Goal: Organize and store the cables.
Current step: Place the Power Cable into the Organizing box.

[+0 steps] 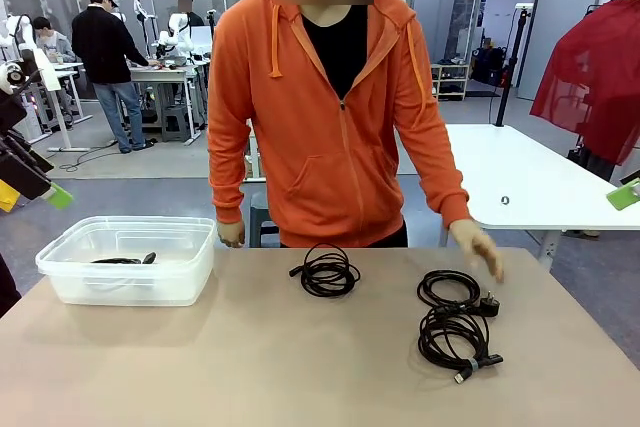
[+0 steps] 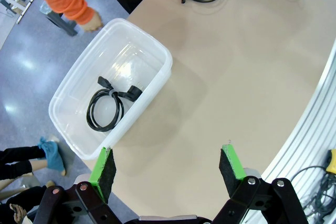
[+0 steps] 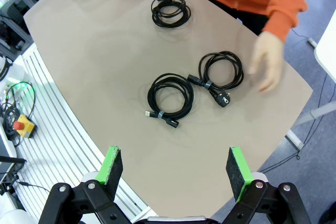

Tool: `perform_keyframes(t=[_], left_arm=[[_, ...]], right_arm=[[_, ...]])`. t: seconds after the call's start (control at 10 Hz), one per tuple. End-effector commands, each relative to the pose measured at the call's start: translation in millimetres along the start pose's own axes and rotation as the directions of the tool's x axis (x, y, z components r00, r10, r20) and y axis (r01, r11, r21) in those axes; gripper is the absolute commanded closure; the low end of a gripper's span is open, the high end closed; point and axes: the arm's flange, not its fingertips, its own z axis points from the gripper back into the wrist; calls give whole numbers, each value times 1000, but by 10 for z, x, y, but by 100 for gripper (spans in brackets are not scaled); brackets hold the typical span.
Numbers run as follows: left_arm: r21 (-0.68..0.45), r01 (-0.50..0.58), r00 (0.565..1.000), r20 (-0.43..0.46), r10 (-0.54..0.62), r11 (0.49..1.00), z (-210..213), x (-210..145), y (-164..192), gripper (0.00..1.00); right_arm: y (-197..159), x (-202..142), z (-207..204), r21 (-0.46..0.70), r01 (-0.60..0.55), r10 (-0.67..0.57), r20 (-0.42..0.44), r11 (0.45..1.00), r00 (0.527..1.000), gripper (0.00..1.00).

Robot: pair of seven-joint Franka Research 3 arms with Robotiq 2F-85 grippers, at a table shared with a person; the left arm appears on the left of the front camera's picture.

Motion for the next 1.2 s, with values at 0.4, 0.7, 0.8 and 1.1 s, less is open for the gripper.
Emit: perform_keyframes(t=[0.4, 0.7, 0.8, 1.1], left_arm=[[8, -12, 1000, -3, 12, 1000, 6, 16, -11, 0], [8, -12, 1000, -3, 12, 1000, 6, 16, -11, 0], [8, -12, 1000, -3, 12, 1000, 6, 16, -11, 0], [8, -12, 1000, -3, 12, 1000, 6, 16, -11, 0]], right_arm=[[1, -8, 4, 11, -12, 12, 8, 1000, 1000, 0], [1, -8, 4, 11, -12, 12, 8, 1000, 1000, 0], [1, -8, 4, 11, -12, 12, 8, 1000, 1000, 0], [1, -8, 4, 11, -12, 12, 8, 1000, 1000, 0]])
